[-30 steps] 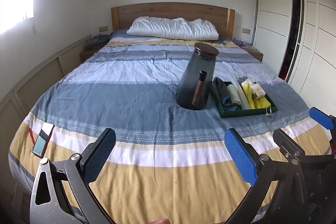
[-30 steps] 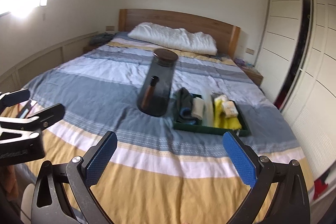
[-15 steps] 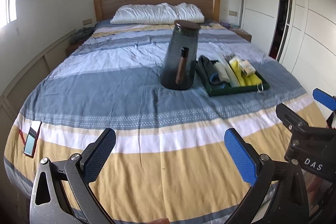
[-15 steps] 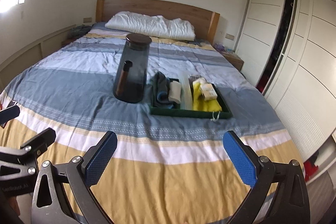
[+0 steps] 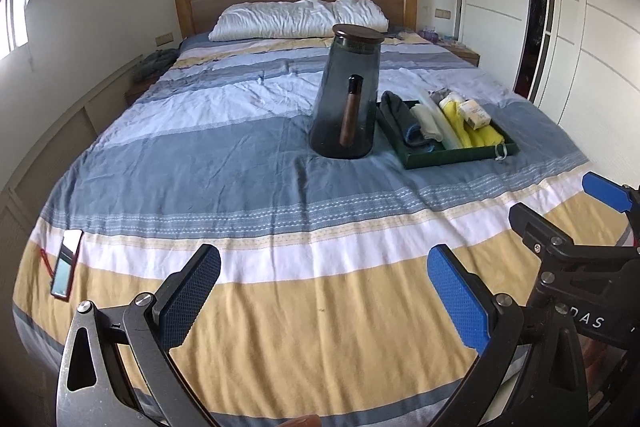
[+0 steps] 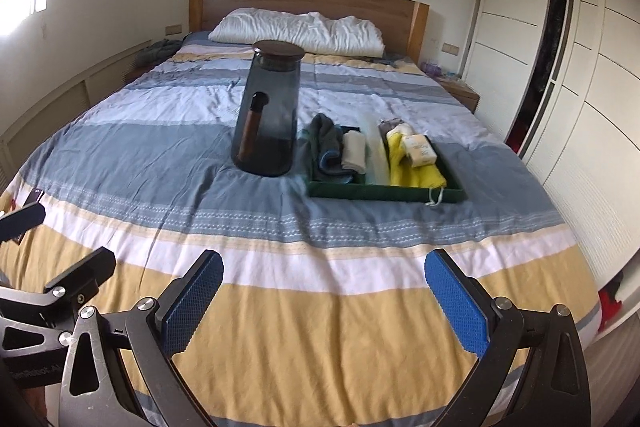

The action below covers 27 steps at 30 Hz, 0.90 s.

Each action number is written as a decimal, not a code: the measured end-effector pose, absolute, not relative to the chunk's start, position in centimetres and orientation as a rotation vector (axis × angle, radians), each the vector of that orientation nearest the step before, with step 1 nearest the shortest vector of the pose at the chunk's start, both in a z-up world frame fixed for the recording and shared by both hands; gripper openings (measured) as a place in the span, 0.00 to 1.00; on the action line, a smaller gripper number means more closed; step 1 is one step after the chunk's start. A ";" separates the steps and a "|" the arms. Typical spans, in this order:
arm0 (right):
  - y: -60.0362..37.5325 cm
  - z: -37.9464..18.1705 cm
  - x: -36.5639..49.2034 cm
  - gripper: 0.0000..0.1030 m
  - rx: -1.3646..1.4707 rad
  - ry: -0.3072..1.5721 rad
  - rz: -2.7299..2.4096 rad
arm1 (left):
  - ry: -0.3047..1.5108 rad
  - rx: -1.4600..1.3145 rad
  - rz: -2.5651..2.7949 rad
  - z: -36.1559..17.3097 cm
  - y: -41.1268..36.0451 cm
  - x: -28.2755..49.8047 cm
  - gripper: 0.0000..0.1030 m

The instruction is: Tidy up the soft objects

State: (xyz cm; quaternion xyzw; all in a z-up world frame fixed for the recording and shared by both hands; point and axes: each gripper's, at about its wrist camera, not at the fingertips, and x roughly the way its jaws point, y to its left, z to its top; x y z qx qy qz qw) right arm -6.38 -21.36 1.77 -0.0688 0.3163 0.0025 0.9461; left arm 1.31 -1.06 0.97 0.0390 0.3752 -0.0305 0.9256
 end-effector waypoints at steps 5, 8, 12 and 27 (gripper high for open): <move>-20.8 0.4 -6.0 1.00 -0.141 0.668 0.027 | 0.798 0.093 -0.036 -0.1 0.0 1.0 0.98; -20.5 -0.3 -5.7 1.00 -0.146 0.682 0.039 | 0.814 0.092 -0.028 -0.5 0.5 1.0 0.98; -20.3 -0.6 -5.5 1.00 -0.153 0.687 0.051 | 0.810 0.092 -0.027 -0.5 0.6 1.0 0.98; -20.2 -0.3 -6.1 1.00 -0.165 0.667 0.039 | 0.791 0.091 -0.063 -0.1 -0.1 0.7 0.98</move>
